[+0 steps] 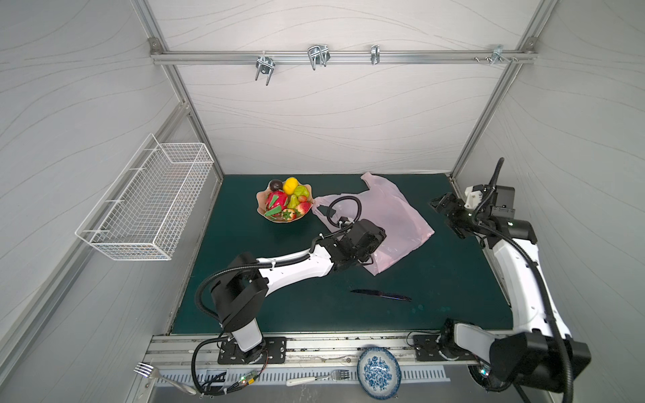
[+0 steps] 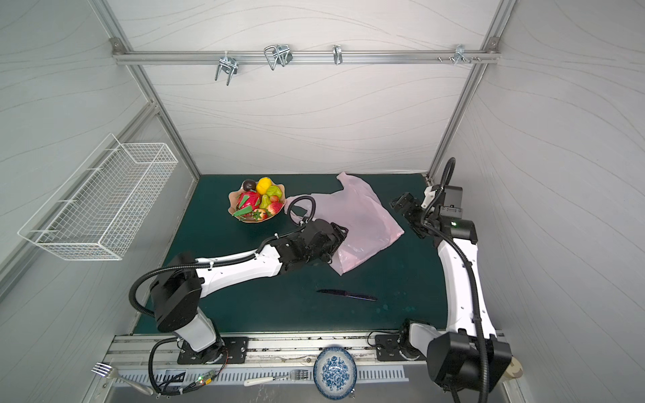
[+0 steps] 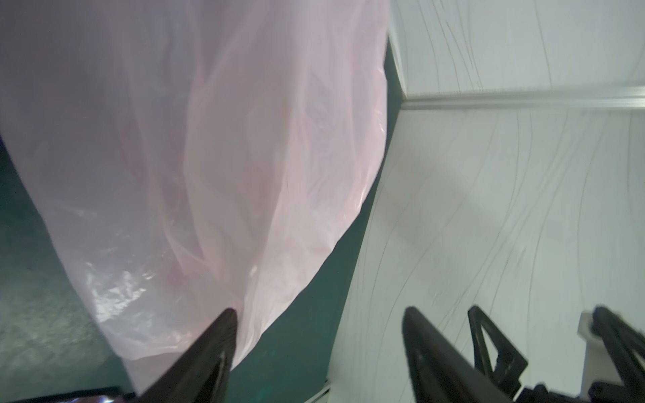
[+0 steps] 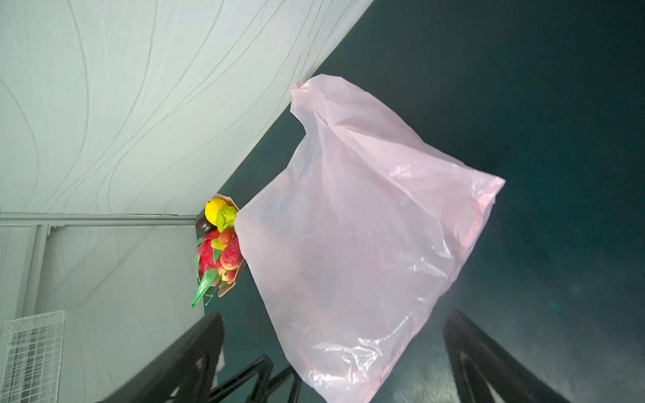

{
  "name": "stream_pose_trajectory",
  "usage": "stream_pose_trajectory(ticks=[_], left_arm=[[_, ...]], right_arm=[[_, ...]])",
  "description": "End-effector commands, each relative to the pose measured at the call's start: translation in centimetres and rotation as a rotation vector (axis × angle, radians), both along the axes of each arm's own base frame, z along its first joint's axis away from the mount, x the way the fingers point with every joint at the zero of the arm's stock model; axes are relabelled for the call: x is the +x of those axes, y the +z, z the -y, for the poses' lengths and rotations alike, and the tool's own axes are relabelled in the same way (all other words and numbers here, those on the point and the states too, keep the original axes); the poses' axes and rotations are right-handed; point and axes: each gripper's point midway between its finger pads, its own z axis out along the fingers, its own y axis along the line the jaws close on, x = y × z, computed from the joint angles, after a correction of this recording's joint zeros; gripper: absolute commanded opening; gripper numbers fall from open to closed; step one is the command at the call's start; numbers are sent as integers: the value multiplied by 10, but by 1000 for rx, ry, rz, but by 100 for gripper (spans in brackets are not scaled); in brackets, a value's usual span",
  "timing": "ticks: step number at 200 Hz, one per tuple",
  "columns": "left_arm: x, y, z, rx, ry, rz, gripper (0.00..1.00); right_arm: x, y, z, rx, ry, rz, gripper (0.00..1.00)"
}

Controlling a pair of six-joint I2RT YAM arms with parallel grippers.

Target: Place the fruits into the plastic bag

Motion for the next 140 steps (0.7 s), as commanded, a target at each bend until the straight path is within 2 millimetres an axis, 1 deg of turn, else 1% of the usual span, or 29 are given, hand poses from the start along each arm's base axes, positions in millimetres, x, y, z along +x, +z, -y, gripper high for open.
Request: stream_pose_trajectory(ticks=[1,15,26,45,53,62,71,74,78,86,100,114,129,140], left_arm=[[-20,28,-35,103,-60,71,98],[-22,43,-65,187,-76,116,99],[-18,58,-84,219,-96,153,99],[-1,83,-113,260,-145,238,99],[7,89,-125,288,-177,254,99],[16,90,-140,322,-208,237,99],[26,86,-149,353,-261,221,99],[28,87,-149,358,-283,219,99],[32,83,-154,387,-302,207,99],[41,81,-160,447,-338,206,99],[55,75,-161,518,-414,214,99],[72,67,-162,607,-478,218,99],[89,53,-164,695,-540,210,98],[101,44,-166,747,-577,205,98]], right_arm=[[-34,-6,-6,7,30,-67,99],[-41,-5,-17,51,51,-63,99],[-45,-6,-26,80,74,-62,99],[-55,-10,-41,111,105,-78,99],[-60,-13,-48,118,118,-90,99],[-67,-15,-57,124,138,-99,99],[-75,-20,-68,118,166,-113,99],[-78,-21,-72,115,175,-118,99],[-81,-23,-77,107,188,-124,99],[-89,-29,-86,92,216,-143,99],[-105,-41,-100,77,257,-191,99],[-117,-57,-109,61,270,-234,99],[-125,-72,-120,63,283,-266,99],[-129,-78,-133,62,315,-276,99]])
